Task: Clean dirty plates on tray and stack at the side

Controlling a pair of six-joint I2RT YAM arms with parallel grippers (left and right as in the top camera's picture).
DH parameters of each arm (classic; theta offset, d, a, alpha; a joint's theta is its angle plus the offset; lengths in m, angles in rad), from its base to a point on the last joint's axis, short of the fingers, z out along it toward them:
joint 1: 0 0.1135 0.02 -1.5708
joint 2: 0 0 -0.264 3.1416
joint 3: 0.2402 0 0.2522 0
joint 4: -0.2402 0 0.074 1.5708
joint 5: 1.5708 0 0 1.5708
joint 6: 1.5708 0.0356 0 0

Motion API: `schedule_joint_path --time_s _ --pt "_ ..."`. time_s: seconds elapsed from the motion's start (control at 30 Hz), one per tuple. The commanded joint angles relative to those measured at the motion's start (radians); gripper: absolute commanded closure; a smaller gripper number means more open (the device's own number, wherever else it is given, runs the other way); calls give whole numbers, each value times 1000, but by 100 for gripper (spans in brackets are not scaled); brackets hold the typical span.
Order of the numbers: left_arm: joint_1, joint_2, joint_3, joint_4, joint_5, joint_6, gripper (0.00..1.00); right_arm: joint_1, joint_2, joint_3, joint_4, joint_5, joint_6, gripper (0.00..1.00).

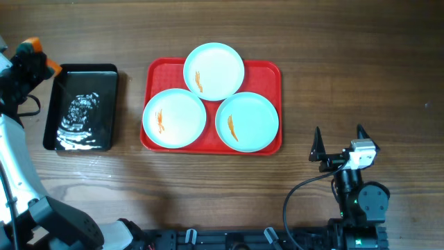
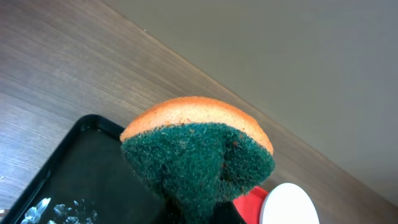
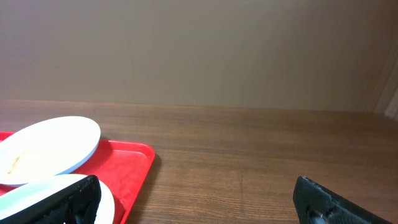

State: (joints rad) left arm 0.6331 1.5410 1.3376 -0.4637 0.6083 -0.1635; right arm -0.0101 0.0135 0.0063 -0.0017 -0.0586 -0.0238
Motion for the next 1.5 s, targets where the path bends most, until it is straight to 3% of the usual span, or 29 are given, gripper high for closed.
schedule_joint_path --time_s 0.0,0.47,0.53,0.57,0.6,0.67,0.77,0.83,0.93,1.0,1.03,1.1,1.17,1.23,1.3,1.47 --pt "-1 -2 2 -27 53 -4 96 -4 -6 -1 3 6 -2 0" --pt "-1 11 -169 69 74 -3 96 -4 -6 -1 3 6 -2 0" --pt "0 -11 -169 246 257 -150 96 -4 -6 -1 3 6 -2 0" --pt "-2 -16 -169 354 308 -236 96 -4 -6 -1 3 6 -1 0" --pt "-3 -16 -169 398 312 -250 96 -4 -6 -1 3 6 -2 0" --pt "-3 -14 -169 394 243 -223 96 -4 -6 -1 3 6 -2 1" --pt "-26 16 -195 266 27 -53 96 -4 -6 -1 3 6 -1 0" --pt "-42 81 -258 236 -56 -3 96 -4 -6 -1 3 6 -2 0" --pt "-39 144 -280 301 56 -5 96 -4 -6 -1 3 6 -1 0" --pt "-39 99 -265 482 270 -50 96 -4 -6 -1 3 6 -2 0" --pt "-40 65 -257 576 303 -124 96 -4 -6 -1 3 6 -2 0" --pt "-42 6 -256 656 283 -159 96 -4 -6 -1 3 6 -2 0" --pt "-41 -4 -257 600 238 -149 96 -4 -6 -1 3 6 -2 0" --pt "-47 24 -261 373 99 35 96 -4 -6 -1 3 6 -2 0" --pt "-51 81 -272 222 -18 136 96 -4 -6 -1 3 6 -2 0" --pt "-32 37 -238 222 77 156 96 -4 -6 -1 3 6 -2 0"
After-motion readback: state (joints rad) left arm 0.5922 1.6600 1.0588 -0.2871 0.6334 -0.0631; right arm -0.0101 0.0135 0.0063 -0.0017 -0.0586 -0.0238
